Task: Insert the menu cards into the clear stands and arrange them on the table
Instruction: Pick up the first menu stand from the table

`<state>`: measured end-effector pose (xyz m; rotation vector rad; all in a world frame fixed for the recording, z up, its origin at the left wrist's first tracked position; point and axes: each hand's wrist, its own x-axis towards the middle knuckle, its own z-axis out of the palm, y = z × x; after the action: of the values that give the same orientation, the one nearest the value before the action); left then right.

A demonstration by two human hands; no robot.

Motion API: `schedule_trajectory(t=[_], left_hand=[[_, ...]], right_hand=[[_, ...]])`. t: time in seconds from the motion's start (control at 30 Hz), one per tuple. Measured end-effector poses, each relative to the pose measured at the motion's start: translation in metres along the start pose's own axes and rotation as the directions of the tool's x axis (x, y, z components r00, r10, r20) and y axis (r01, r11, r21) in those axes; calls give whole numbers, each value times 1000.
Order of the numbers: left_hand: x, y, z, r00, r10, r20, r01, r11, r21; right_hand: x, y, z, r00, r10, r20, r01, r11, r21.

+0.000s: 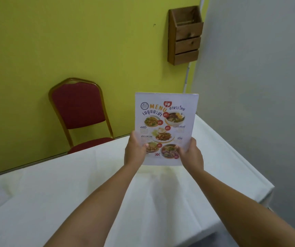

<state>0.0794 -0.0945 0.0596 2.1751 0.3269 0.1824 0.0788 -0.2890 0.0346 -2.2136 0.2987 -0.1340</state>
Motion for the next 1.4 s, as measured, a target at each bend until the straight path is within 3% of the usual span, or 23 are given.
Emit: schedule_trajectory(t=[0.33,0.63,0.97,1.3,1.4], left_hand=[[74,75,90,998,-50,33,48,997,60],[124,93,139,999,-33,18,31,994,103],[146,83,168,998,-40,45,32,985,167],[146,83,172,998,-43,47,33,980,198],[144,76,170,993,-43,109,14,967,253]], right_hand=[[115,30,-61,999,18,-36,-20,998,-62],[183,51,-65,999,27,-45,-26,1000,12],[205,70,-59,998,67,-9,-66,997,47],[211,72,-61,998,56,32,-55,998,-10],[208,72,-61,998,56,34,-54,997,-53]])
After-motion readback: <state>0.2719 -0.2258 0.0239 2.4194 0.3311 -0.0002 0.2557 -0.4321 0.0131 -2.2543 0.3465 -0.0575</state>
